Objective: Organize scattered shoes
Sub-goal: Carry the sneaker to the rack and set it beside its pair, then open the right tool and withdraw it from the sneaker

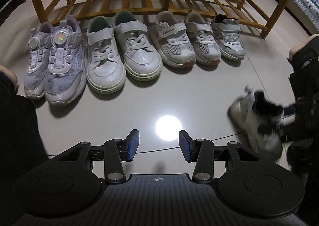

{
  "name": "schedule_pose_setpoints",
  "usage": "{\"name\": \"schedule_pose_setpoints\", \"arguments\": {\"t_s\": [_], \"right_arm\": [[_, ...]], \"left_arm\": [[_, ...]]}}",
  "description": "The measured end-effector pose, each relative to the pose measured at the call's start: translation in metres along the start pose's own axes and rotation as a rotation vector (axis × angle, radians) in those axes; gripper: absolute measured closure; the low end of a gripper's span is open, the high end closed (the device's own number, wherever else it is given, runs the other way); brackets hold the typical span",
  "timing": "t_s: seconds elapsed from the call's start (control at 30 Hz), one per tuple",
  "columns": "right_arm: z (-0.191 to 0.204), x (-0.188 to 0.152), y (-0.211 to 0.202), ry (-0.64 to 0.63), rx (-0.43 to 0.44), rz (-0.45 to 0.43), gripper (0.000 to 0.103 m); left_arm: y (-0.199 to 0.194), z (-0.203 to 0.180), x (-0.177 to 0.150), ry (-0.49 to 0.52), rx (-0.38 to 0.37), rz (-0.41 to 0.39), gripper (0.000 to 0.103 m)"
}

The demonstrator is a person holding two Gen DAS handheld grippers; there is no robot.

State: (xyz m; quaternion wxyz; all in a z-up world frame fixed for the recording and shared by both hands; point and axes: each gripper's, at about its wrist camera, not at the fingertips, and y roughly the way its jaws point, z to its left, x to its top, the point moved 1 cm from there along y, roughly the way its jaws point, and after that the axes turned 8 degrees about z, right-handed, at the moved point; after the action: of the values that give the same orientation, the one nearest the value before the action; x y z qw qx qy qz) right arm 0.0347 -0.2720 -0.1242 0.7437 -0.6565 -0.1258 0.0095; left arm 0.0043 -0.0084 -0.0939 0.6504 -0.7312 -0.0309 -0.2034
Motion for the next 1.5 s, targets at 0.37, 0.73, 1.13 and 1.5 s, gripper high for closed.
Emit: {"name": "schedule_pose_setpoints", "arguments": {"t_s": [0.37,0.73,1.13,1.5], "right_arm": [[-0.097,0.053,-0.007,0.279,-0.132,-0.11,0.038],[-0.14,0.109,0.005,0.393,-0.141,-0.183,0.038],[-0.124,0.131,0.015,0.317,-0.131,-0.232,0.038],[-0.119,0.126,0.001,0.277,-0.16,-0.294,0.032]], "left_arm": [[0.005,0.004,0.0,-0.003,0.018,-0.005,0.044],[0.023,0.013,0.001,-0.028,0.018,0.045,0.044],[0.043,0.018,0.001,-0.035,0.016,0.095,0.044],[0.047,0.005,0.001,-0.003,0.002,0.118,0.044]]}}
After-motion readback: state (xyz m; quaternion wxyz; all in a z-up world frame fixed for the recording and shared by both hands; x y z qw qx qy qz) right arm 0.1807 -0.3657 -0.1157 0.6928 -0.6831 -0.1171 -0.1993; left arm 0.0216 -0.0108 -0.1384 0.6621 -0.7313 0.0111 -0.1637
